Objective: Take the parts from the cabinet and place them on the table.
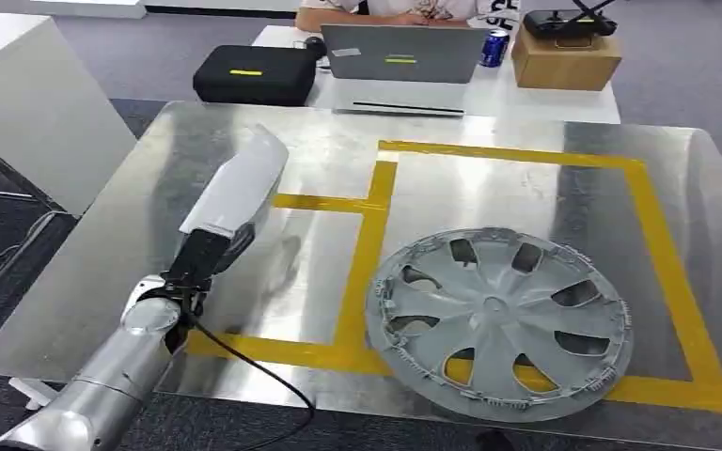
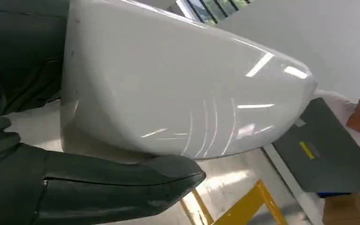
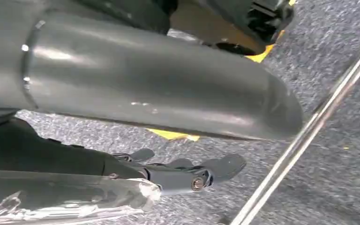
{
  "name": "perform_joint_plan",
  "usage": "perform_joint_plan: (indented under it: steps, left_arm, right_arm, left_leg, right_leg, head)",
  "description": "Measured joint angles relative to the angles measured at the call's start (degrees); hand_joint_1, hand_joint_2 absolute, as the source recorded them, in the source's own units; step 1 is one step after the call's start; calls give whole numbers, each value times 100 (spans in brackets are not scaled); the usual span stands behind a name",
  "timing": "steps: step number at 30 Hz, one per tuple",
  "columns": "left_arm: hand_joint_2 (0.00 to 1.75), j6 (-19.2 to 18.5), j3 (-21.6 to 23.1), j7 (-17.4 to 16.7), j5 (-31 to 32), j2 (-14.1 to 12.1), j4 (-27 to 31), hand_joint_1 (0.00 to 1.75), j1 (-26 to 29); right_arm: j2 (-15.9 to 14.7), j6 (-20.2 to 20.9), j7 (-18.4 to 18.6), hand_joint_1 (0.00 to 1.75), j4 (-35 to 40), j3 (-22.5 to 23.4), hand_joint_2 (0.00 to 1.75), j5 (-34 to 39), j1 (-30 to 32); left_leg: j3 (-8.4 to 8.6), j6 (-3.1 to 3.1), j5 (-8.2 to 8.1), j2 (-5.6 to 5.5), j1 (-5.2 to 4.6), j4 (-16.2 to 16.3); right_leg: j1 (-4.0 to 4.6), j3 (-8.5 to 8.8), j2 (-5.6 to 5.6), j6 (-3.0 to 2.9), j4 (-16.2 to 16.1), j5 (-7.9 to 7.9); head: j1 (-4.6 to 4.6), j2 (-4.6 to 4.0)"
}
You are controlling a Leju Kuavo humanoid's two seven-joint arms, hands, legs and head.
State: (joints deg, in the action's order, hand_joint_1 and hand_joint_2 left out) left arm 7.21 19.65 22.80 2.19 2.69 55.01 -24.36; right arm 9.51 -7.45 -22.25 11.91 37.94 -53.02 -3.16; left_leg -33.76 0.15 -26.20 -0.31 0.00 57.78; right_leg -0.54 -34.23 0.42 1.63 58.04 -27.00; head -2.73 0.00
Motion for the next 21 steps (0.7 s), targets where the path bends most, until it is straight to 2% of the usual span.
perform_joint_plan:
  steps: [2,3,4,6,7,8,9,10,12,13,14,16,17,18,19,20,21]
  left_arm:
    - [175,-17,4,-35,-41,2,-37,175,45]
    - [175,-15,5,-39,-50,2,-54,175,66]
    - [175,-9,7,-44,-66,2,-76,175,71]
    - [175,11,18,-54,-105,2,-137,175,108]
    - [175,18,26,-63,-114,2,-171,175,143]
    - [175,15,33,-79,-131,2,-208,175,185]
    - [175,15,33,-96,-164,2,-229,175,215]
    - [175,15,33,-120,-168,6,-243,175,222]
    - [175,15,37,-131,-177,13,-253,175,215]
    - [175,13,39,-135,-199,13,-256,175,212]
    - [175,7,44,-164,-218,26,-260,175,211]
    - [175,7,48,-175,-232,26,-297,175,262]
    - [175,9,48,-175,-240,24,-315,175,276]
    - [175,15,52,-175,-249,37,-330,175,279]
    - [175,18,55,-170,-256,46,-343,175,269]
    - [175,20,59,-170,-273,57,-354,168,272]
    - [175,20,66,-170,-273,61,-369,162,277]
  right_arm:
    - [0,-15,20,0,0,-2,0,35,18]
    - [0,-26,26,0,0,-6,0,59,15]
    - [0,-33,24,0,0,-13,0,65,7]
    - [0,-35,22,0,0,-33,0,94,16]
    - [0,-42,28,0,0,-46,0,114,22]
    - [0,-50,35,0,0,-54,0,129,26]
    - [0,-52,42,0,0,-57,0,144,26]
    - [0,-54,52,0,0,-61,0,157,23]
    - [7,-55,52,0,0,-74,0,170,18]
    - [9,-55,59,0,0,-79,0,175,13]
    - [9,-55,61,0,0,-87,0,183,11]
    - [9,-55,68,0,0,-105,0,205,31]
    - [9,-55,66,0,0,-109,0,212,33]
    - [9,-57,66,0,2,-109,0,221,37]
    - [9,-61,63,0,2,-111,0,225,34]
    - [9,-61,63,0,2,-114,0,229,30]
    - [9,-61,63,0,2,-116,0,238,31]
  left_leg:
    - [9,-67,-32,1,18,0]
    - [-14,-99,-133,5,33,81]
    - [-131,-112,-320,7,33,359]
    - [-539,-129,-736,8,34,1242]
    - [-735,-133,-850,8,33,1632]
    - [-809,-129,-817,8,34,1756]
    - [-763,-116,-661,8,34,1632]
    - [-614,-96,-409,8,33,1291]
    - [-126,-25,93,12,22,271]
    - [-46,-27,32,13,-4,130]
    - [-23,-17,-12,15,2,20]
    - [-40,3,-11,5,-17,43]
    - [-29,43,14,4,-2,0]
    - [-7,82,43,11,37,-28]
    - [-10,103,40,12,42,-28]
    - [-10,122,38,14,41,-28]
    - [-12,129,38,15,36,-27]
  right_leg:
    - [-8,17,3,-79,-25,21]
    - [-16,28,0,-113,-41,34]
    - [-14,27,0,-144,-41,30]
    - [-6,29,-6,-170,-40,22]
    - [-1,29,-6,-176,-39,19]
    - [2,33,-2,-179,-39,17]
    - [4,37,6,-179,-38,16]
    - [6,45,11,-177,-36,15]
    - [9,67,12,-160,-38,4]
    - [52,58,13,-136,-15,-11]
    - [48,26,12,-113,-3,-6]
    - [27,28,0,-61,-35,13]
    - [39,36,0,-28,-37,6]
    - [27,-37,2,-5,14,-50]
    - [32,-117,-3,23,224,-200]
    - [20,-321,-4,49,668,-433]
    - [10,-550,-4,67,1149,-641]
  head:
    - [0,0]
    - [15,0]
    - [41,0]
    - [39,0]
    - [41,0]
    - [39,0]
    - [44,0]
    - [42,0]
    - [44,0]
    - [39,0]
    - [37,0]
    - [41,0]
    - [35,0]
    - [44,0]
    - [4,0]
    - [-24,0]
    - [-7,0]
